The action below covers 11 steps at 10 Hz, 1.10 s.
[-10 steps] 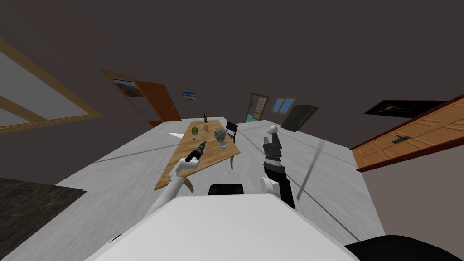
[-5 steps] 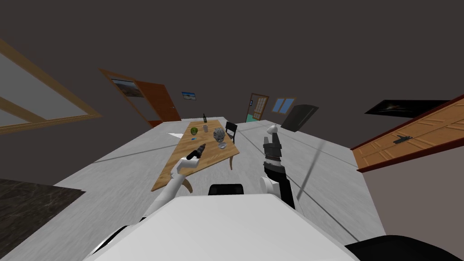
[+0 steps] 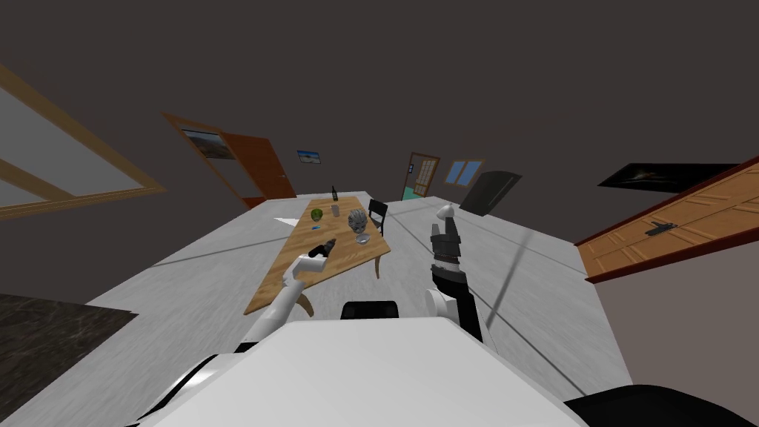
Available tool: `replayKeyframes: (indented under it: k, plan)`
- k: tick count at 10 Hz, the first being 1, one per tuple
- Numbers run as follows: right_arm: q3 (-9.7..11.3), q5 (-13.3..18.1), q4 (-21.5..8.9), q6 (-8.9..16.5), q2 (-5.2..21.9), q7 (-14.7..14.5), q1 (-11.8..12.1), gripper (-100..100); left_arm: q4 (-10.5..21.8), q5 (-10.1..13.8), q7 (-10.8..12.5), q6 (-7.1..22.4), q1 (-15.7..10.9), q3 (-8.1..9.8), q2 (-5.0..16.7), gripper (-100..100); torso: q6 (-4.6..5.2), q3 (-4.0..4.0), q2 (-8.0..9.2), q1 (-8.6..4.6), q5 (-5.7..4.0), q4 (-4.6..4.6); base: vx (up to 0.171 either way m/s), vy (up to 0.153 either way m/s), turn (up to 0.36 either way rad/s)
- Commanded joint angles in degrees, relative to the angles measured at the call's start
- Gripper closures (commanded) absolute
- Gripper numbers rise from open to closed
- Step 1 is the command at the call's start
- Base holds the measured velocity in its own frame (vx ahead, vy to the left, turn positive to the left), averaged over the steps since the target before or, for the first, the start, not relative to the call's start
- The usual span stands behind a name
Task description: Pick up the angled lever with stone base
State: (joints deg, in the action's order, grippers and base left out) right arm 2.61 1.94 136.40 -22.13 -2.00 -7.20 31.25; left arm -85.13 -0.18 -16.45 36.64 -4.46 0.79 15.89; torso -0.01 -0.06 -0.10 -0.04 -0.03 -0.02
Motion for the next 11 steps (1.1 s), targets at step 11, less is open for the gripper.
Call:
replayKeyframes:
  k: [11]
  plan:
    - [-0.01,0.00,0.00,0.00,0.01,0.00,0.00,0,11.00,1.66,-5.99,12.90,-5.37,0.32,3.55,-100,-0.03,-0.03,-0.06,0.39,0.08,-0.01,0.024,0.020,0.006]
